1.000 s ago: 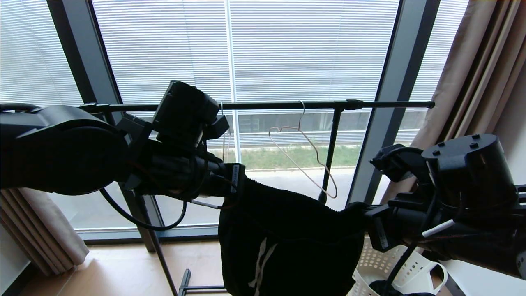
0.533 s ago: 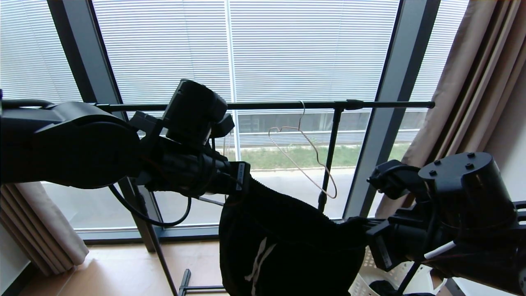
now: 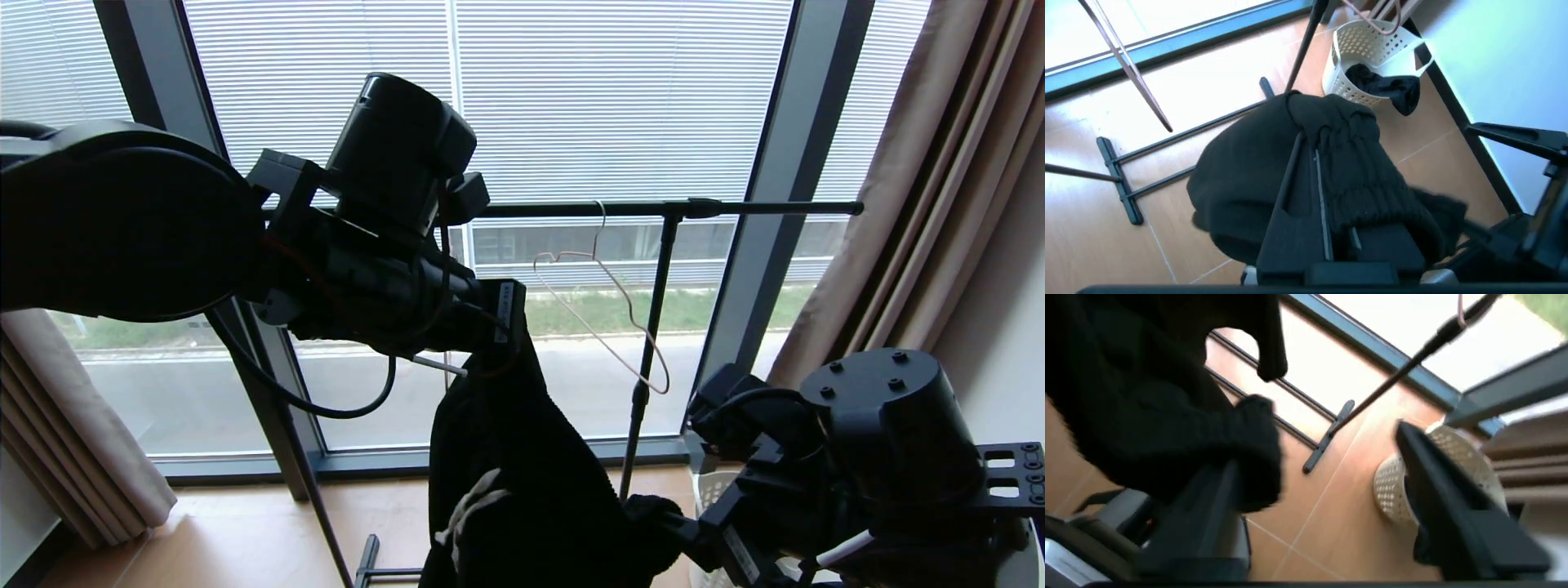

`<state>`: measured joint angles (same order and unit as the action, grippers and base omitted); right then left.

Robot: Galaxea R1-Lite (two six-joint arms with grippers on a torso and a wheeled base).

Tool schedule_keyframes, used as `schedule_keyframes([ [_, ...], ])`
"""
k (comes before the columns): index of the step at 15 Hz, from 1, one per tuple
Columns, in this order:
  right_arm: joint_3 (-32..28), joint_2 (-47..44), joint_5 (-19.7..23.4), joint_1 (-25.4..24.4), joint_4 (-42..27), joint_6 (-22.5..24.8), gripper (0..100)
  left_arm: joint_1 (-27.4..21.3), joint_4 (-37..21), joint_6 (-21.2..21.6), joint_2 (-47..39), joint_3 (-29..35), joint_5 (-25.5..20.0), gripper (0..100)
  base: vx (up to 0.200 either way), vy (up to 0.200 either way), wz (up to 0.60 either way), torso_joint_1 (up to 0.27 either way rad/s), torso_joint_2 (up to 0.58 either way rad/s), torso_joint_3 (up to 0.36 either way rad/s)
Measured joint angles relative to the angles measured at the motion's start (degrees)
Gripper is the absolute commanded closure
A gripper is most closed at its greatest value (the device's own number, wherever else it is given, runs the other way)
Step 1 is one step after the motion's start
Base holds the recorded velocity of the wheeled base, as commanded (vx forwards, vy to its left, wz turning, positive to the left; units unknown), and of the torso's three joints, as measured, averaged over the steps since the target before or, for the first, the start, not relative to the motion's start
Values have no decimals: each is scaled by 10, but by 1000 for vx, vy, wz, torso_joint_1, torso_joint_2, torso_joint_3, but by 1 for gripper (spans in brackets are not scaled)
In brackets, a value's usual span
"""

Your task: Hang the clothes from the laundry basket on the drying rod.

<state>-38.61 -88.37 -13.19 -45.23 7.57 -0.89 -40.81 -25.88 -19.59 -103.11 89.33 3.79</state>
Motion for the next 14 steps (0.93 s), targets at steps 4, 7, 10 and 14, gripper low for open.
schedule_keyframes([
  [4, 28, -19, 79, -1, 93, 70, 0, -1, -1, 0, -1, 8, 17, 100, 0, 0, 0, 0, 0, 0],
  [7, 34, -20, 131, -1, 168, 103, 0, 1, -1, -1, -3, 7, 32, 100, 0, 0, 0, 0, 0, 0],
  [10, 26, -19, 152, -1, 229, 114, 0, 1, 0, -1, -4, 6, 35, 100, 0, 0, 0, 0, 0, 0],
  [14, 64, 1, 153, 22, 229, 127, 0, 19, 2, -6, -5, 10, 50, 100, 0, 0, 0, 0, 0, 0],
])
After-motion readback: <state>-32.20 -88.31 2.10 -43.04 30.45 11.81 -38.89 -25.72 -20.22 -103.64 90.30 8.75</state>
